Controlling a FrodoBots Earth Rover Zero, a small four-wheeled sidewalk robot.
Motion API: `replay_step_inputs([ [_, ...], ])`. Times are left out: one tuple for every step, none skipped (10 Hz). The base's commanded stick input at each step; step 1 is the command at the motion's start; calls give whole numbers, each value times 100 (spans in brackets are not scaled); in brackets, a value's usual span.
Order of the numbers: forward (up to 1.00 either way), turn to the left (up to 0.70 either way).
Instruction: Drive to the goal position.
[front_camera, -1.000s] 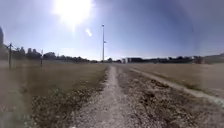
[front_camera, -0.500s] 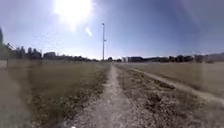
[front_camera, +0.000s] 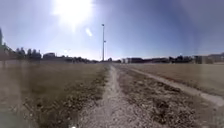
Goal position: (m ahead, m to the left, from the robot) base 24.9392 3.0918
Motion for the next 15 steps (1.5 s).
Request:
replay_step_inputs([
  [50,0],
  [50,0],
  [50,0],
  [50,0],
  [50,0],
  [50,0],
  [50,0],
  [50,0],
  [50,0],
  [50,0],
  [50,0],
  [50,0],
  [50,0],
  [50,0],
  [50,0],
])
